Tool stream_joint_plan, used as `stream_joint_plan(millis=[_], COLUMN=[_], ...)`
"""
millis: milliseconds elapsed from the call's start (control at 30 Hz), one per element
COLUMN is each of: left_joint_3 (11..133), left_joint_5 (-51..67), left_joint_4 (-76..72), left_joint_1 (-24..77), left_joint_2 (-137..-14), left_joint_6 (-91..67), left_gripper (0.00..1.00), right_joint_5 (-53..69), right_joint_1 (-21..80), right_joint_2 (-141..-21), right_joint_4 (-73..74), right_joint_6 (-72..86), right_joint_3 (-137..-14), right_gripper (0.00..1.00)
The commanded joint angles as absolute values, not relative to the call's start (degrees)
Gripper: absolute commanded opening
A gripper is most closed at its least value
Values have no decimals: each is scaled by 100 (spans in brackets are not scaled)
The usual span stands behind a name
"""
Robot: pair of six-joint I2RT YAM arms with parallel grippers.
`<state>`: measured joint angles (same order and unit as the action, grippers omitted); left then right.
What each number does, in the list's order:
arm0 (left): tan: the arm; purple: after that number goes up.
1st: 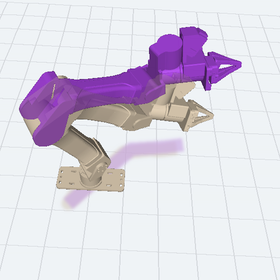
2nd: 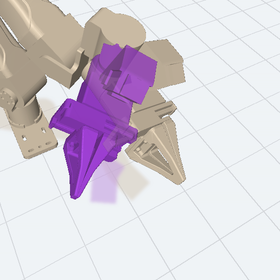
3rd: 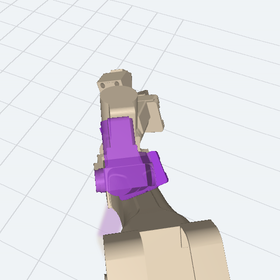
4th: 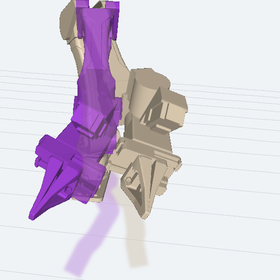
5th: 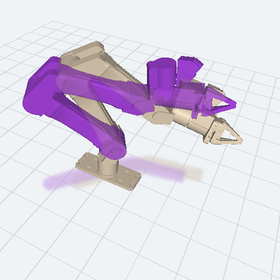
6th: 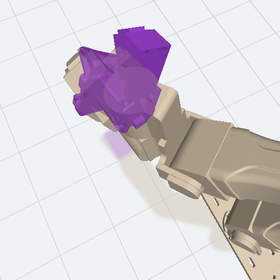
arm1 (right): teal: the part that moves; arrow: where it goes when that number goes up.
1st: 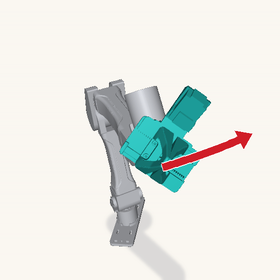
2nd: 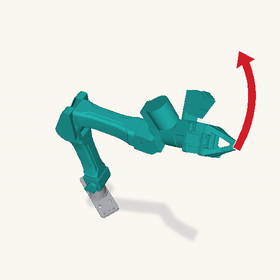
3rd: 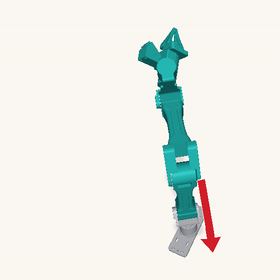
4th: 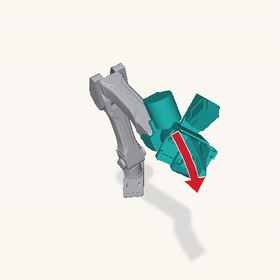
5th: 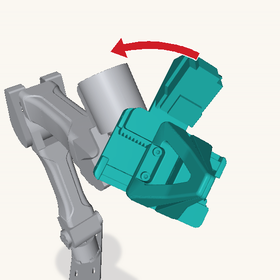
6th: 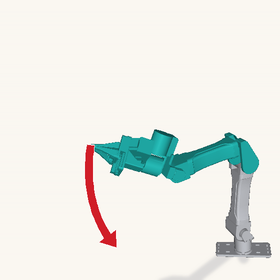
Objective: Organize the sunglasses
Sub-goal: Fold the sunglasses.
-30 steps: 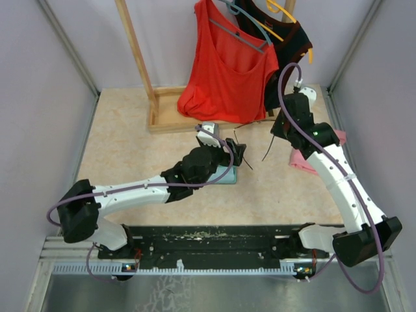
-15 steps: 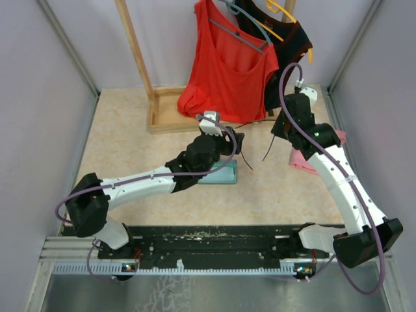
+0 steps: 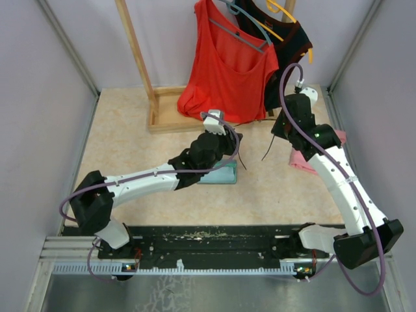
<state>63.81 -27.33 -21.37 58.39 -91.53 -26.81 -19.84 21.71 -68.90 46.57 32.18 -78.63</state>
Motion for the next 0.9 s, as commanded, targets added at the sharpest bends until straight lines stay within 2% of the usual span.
stream_joint_plan(millis=[0,67,100,233,433,700,867], left_joint_3=[6613,6666,6697,6756,6673,6356,6069], left_joint_5=[-2621,-2603,-2583,-2321,-1493,-561,400], left_joint_4=[-2056,-1932,-1859,-1531,-1174,-1124,-1345], left_joint_1=[5797,5772,5755,5591,5083,4555,4204], left_joint_2=[-9236,-9244,-9238,-9192,-9044,-8767,-8526], left_joint_6=[-2754,-2823,-2877,-3194,-3894,-4366,-4593], left_gripper=[31,22,17,0,0,0,0], right_joint_5=[-2036,-1996,-1983,-1769,-1181,279,204], right_joint_1=[2224,2224,2224,2224,2224,2223,2224], right_joint_2=[-6618,-6570,-6534,-6337,-5907,-4493,-3465], right_joint_4=[4402,4351,4315,4089,3696,1972,311], right_joint_6=[3180,3146,3140,2997,2649,2333,2032], right_joint_3=[-7838,-7795,-7781,-7628,-7296,-6338,-5205], right_gripper=[0,1,8,20,37,39,39])
